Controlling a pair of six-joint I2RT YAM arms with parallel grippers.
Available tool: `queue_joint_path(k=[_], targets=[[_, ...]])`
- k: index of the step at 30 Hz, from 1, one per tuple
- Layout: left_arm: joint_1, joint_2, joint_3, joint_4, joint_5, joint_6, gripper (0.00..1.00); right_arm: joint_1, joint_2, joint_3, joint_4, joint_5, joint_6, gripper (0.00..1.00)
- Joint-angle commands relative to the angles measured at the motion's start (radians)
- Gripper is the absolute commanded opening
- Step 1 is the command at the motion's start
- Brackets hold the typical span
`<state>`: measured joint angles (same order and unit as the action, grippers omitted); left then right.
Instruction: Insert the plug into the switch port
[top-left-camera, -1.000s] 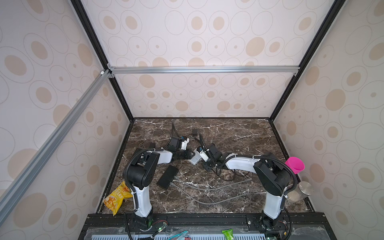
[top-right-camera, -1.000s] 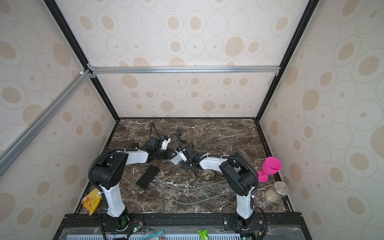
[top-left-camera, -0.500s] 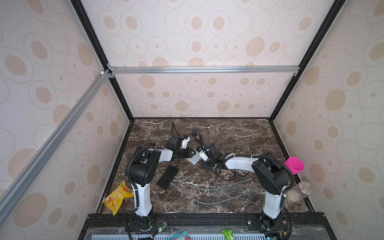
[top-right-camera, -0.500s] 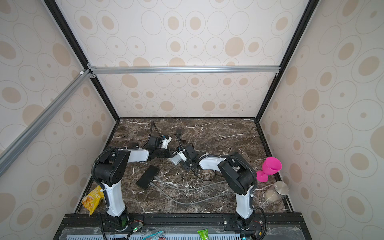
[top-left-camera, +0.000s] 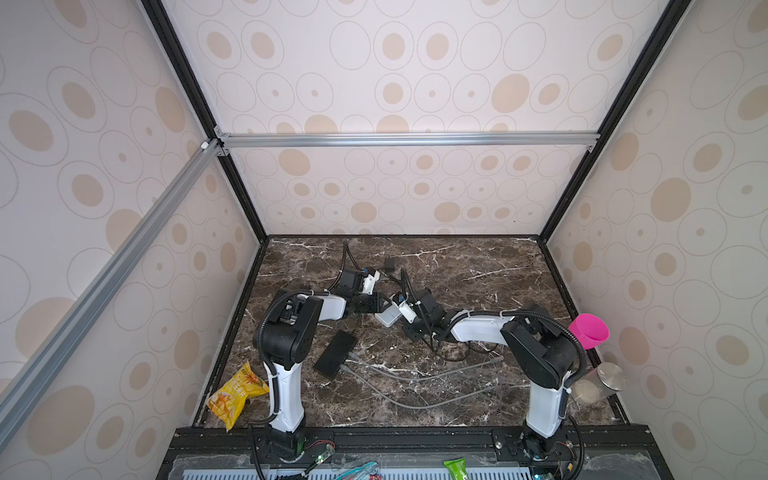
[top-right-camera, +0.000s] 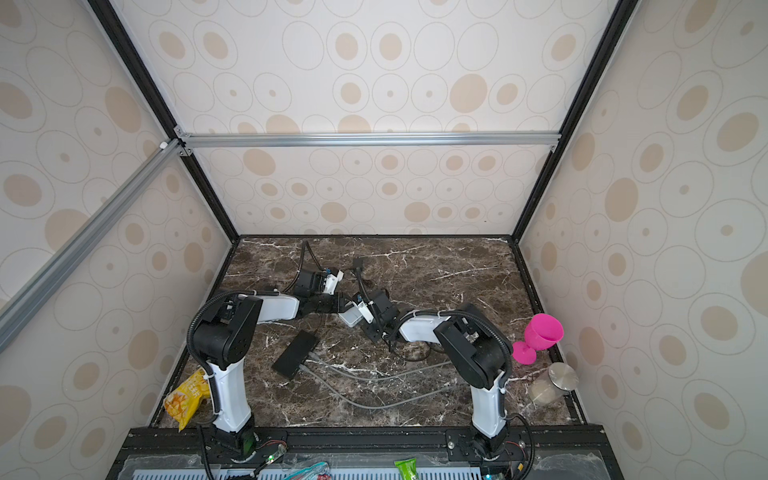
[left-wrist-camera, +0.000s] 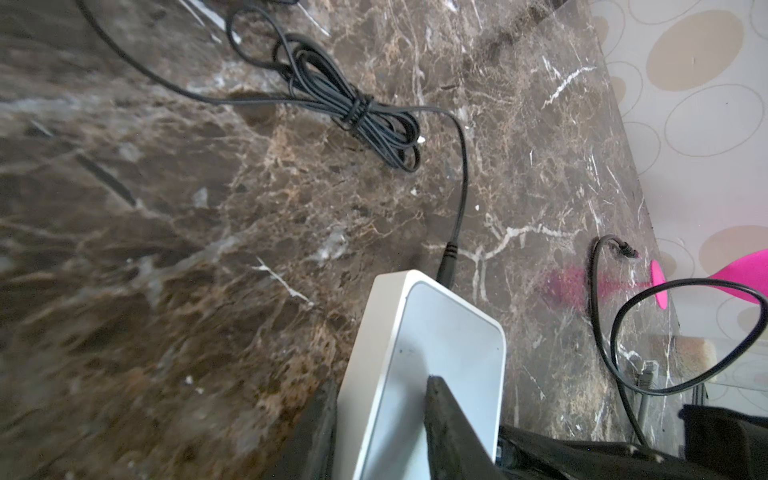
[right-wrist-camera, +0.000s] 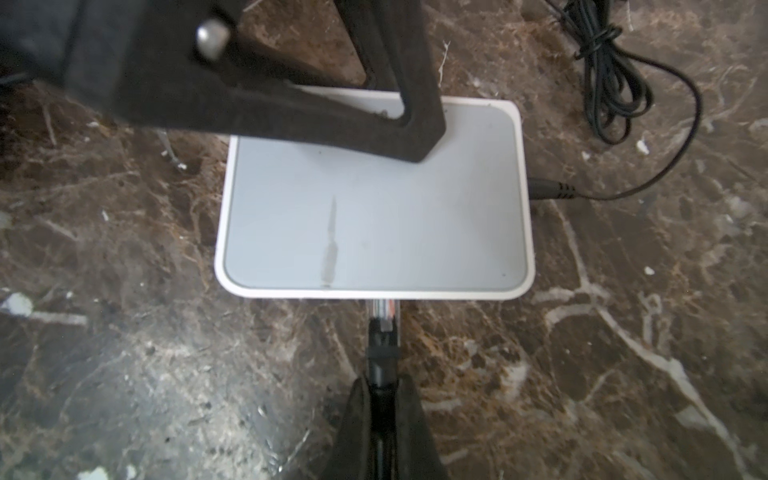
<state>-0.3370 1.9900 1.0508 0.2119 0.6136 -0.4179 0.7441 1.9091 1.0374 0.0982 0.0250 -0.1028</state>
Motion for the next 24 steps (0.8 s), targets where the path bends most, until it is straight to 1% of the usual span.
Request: queue_joint_path(k=[1, 8, 20, 24], targets=[[-0.008, 0.044, 0.002, -0.074, 0.026, 0.019, 0.35, 0.001, 0.013, 0.015, 0.115, -0.015, -0.027, 0.0], [-0.01, 0.059, 0.011, -0.077, 0.044, 0.021, 0.34, 0.0, 0.023, 0.068, 0.126, 0.0, -0.023, 0.0], [-0.017, 0.077, 0.03, -0.099, 0.067, 0.032, 0.34, 0.001, 0.06, 0.146, 0.201, -0.02, -0.026, 0.0], [-0.022, 0.085, 0.039, -0.108, 0.081, 0.039, 0.34, 0.001, 0.063, 0.16, 0.239, -0.052, -0.045, 0.0]])
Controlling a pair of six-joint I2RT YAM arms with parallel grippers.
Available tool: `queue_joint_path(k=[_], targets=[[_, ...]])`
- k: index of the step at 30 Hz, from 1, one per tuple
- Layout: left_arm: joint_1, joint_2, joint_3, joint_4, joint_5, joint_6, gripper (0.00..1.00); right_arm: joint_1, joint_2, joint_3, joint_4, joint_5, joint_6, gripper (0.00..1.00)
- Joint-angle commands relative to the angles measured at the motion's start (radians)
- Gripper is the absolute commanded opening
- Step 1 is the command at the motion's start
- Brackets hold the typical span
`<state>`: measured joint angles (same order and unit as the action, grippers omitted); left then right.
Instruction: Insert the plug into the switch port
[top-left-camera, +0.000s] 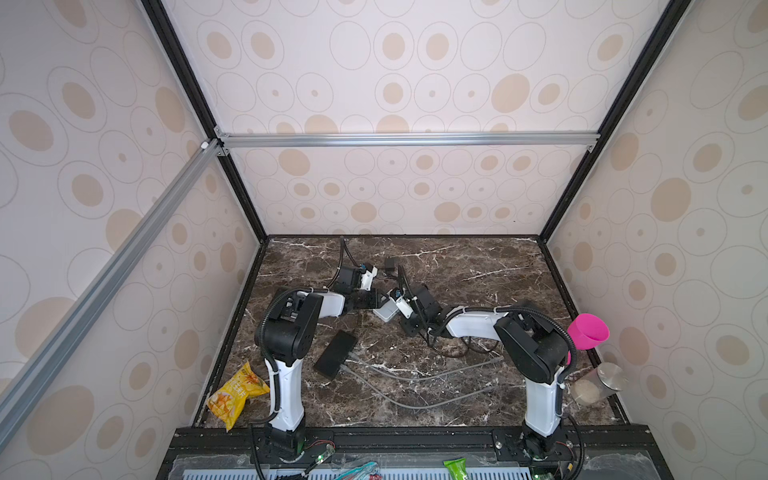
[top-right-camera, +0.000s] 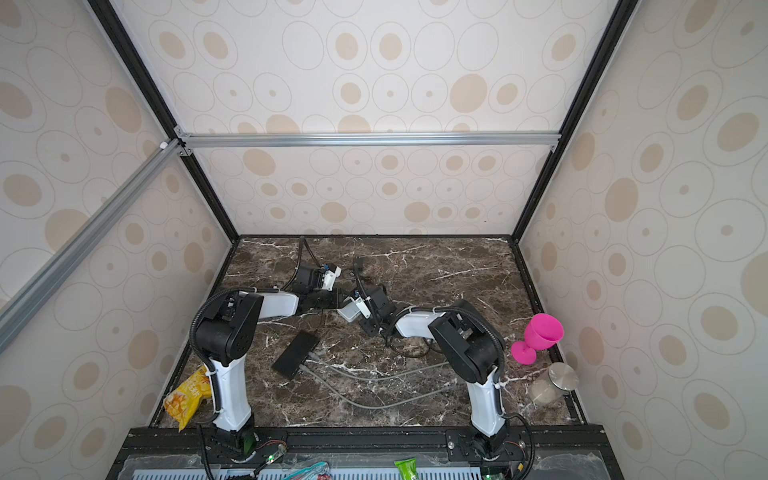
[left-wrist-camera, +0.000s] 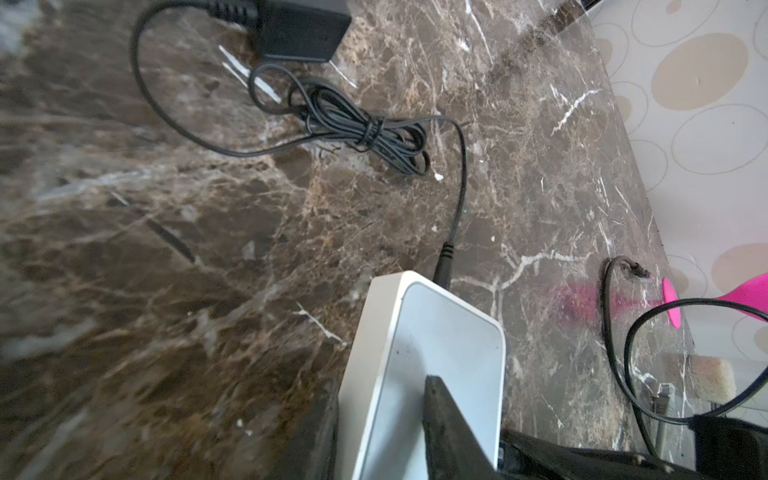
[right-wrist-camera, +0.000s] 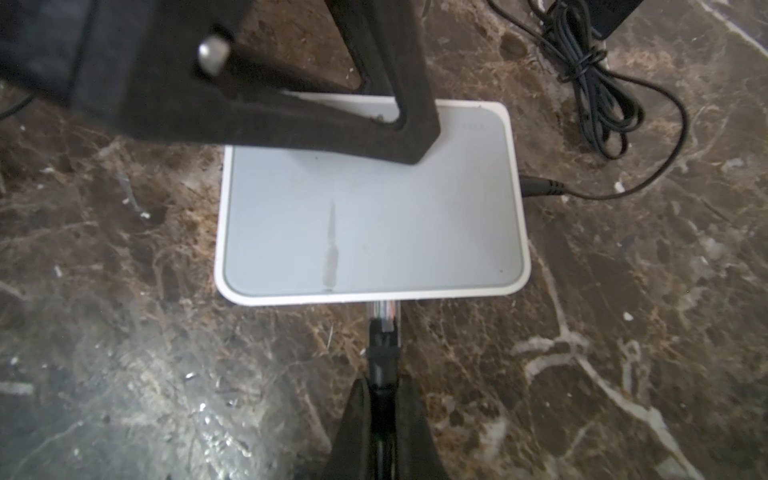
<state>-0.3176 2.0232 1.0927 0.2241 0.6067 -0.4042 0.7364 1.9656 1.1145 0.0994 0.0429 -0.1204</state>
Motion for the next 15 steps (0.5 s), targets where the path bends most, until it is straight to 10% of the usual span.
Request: queue_joint_path(k=[1, 15], targets=[[-0.042, 0.054, -0.001, -0.121, 0.092, 0.026, 0.34, 0.009, 0.008, 0.088, 0.251, -0.085, -0.038, 0.0], [-0.052, 0.078, 0.024, -0.145, 0.129, 0.043, 0.34, -0.006, 0.071, 0.095, 0.411, -0.191, -0.082, 0.0]])
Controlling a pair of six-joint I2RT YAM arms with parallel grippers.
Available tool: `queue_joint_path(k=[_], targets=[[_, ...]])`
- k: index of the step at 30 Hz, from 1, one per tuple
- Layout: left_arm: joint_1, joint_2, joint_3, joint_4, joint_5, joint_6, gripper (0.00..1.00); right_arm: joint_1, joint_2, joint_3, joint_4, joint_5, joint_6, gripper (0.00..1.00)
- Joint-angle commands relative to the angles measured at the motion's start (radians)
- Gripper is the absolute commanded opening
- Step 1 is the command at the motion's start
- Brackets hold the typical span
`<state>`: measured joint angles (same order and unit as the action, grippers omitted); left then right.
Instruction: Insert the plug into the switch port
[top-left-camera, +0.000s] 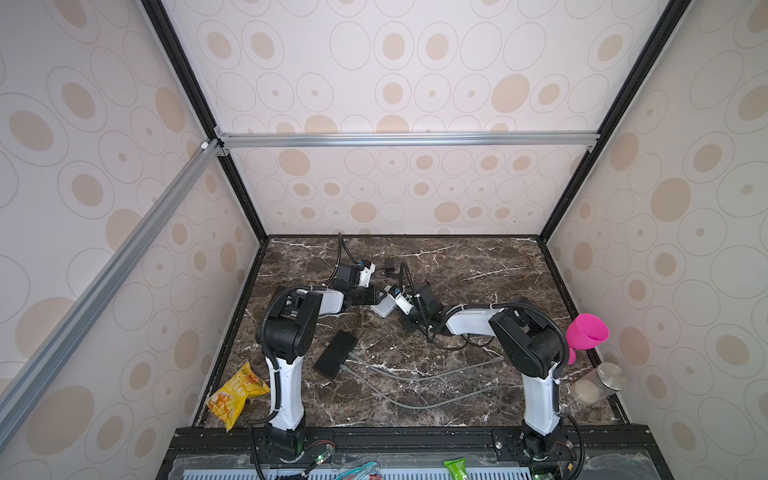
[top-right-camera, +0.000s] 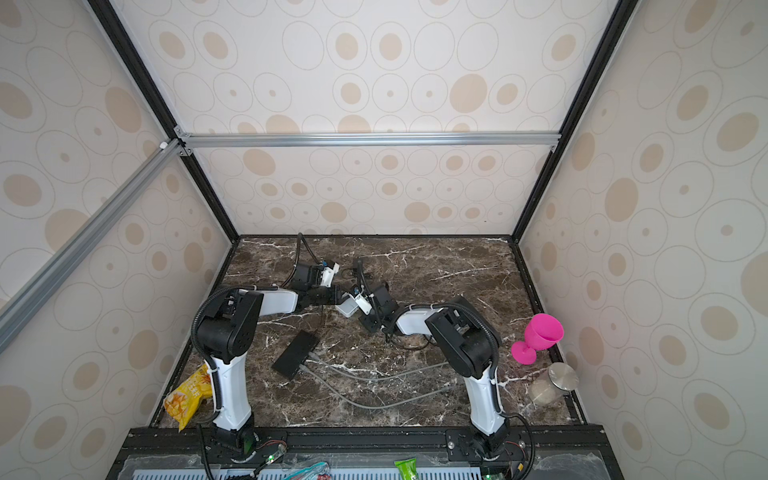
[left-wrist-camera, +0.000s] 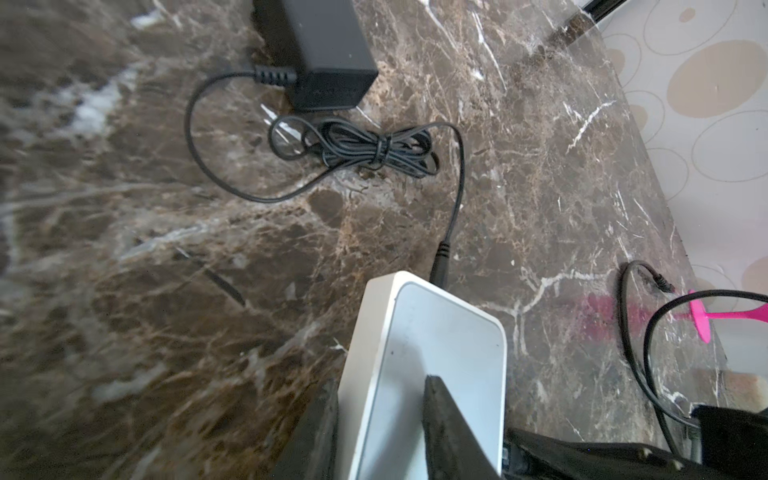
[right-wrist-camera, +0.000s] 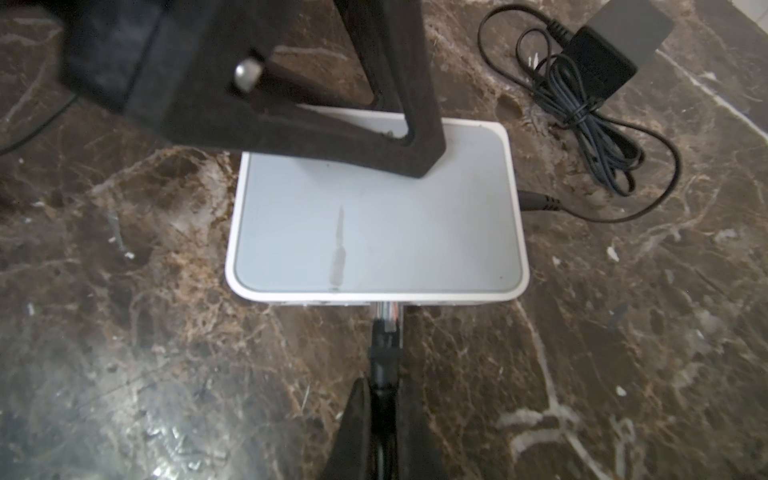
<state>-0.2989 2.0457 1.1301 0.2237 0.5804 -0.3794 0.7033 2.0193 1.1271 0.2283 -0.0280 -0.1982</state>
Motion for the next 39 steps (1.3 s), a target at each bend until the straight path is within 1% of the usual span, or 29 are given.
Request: queue_joint_path(k=[1, 4, 6, 9, 13, 18, 21, 24, 28, 31, 35, 39], targets=[[-0.072, 0.057, -0.012, -0.146, 0.157, 0.019, 0.34, 0.027, 0.019, 0.079, 0.293, -0.127, -0.002, 0.0], [-0.078, 0.063, -0.006, -0.153, 0.167, 0.025, 0.34, 0.027, 0.017, 0.052, 0.359, -0.176, 0.003, 0.0], [-0.085, 0.066, -0.003, -0.158, 0.174, 0.029, 0.34, 0.026, 0.019, 0.06, 0.36, -0.195, -0.003, 0.0], [-0.099, 0.065, -0.006, -0.158, 0.194, 0.03, 0.34, 0.027, 0.023, 0.078, 0.348, -0.197, -0.007, 0.0], [-0.131, 0.069, -0.04, -0.13, 0.249, 0.001, 0.34, 0.025, 0.018, 0.082, 0.356, -0.203, -0.019, 0.0], [-0.176, 0.075, -0.052, -0.139, 0.275, 0.006, 0.34, 0.025, 0.004, 0.06, 0.369, -0.221, -0.026, 0.0], [-0.217, 0.086, -0.042, -0.17, 0.285, 0.027, 0.34, 0.024, -0.017, 0.025, 0.393, -0.249, -0.04, 0.0], [-0.249, 0.081, -0.046, -0.199, 0.277, 0.049, 0.34, 0.024, -0.087, -0.061, 0.432, -0.286, -0.062, 0.0], [-0.271, 0.059, -0.073, -0.205, 0.253, 0.047, 0.34, 0.024, -0.205, -0.182, 0.427, -0.273, -0.08, 0.0], [-0.303, 0.05, -0.093, -0.214, 0.245, 0.048, 0.34, 0.024, -0.247, -0.238, 0.433, -0.25, -0.099, 0.0], [-0.358, 0.044, -0.113, -0.226, 0.241, 0.05, 0.34, 0.022, -0.246, -0.238, 0.426, -0.244, -0.13, 0.0], [-0.396, 0.048, -0.121, -0.241, 0.237, 0.048, 0.34, 0.022, -0.245, -0.21, 0.441, -0.212, -0.128, 0.0]])
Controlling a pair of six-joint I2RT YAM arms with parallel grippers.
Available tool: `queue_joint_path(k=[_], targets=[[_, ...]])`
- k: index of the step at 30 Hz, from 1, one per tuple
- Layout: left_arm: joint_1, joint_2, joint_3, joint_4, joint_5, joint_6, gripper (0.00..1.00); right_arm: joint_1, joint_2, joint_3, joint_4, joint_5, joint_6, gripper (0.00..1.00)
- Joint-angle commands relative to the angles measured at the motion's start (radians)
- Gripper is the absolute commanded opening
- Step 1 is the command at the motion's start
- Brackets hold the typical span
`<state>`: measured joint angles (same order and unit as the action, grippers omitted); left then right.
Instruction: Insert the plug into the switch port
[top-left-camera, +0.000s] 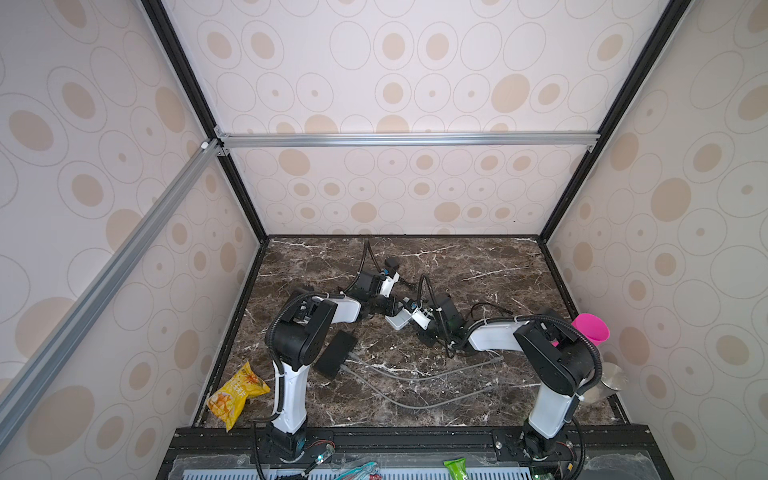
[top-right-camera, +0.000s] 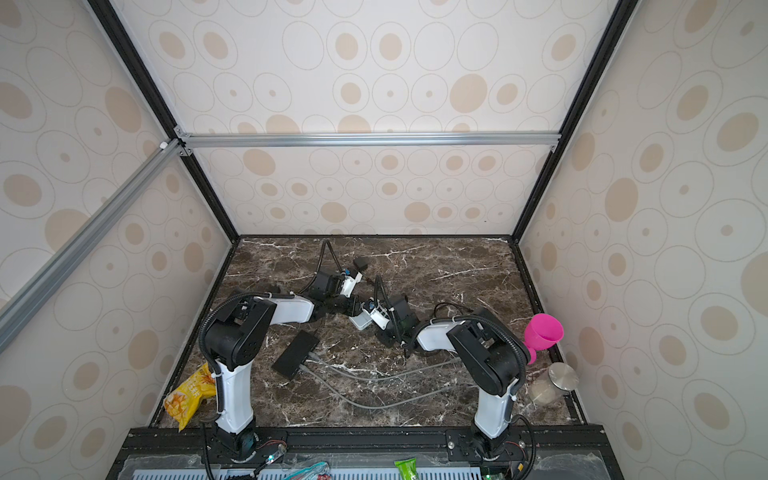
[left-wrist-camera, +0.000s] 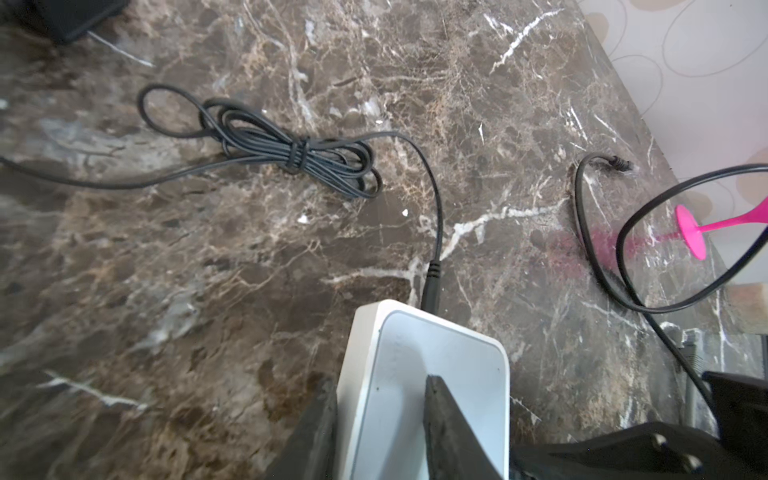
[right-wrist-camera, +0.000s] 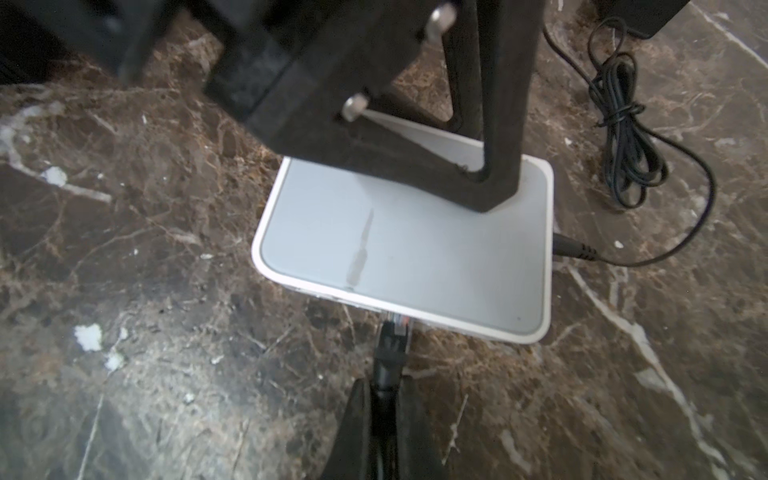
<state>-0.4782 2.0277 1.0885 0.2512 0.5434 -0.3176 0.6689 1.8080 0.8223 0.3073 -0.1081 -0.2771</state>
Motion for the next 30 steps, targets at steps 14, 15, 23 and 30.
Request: queue_joint_path(k=[14, 15, 23, 30], targets=[[-0.254, 0.028, -0.163, -0.214, 0.265, -0.065, 0.34, 0.059, -0.012, 0.117, 0.449, 0.137, 0.158, 0.0], [-0.255, 0.027, -0.164, -0.215, 0.263, -0.066, 0.34, 0.059, -0.01, 0.116, 0.447, 0.126, 0.17, 0.0], [-0.256, 0.019, -0.176, -0.208, 0.268, -0.069, 0.34, 0.056, -0.001, 0.159, 0.337, 0.201, 0.277, 0.0], [-0.256, 0.028, -0.163, -0.218, 0.273, -0.061, 0.34, 0.03, -0.028, 0.175, 0.161, -0.305, -0.123, 0.0]])
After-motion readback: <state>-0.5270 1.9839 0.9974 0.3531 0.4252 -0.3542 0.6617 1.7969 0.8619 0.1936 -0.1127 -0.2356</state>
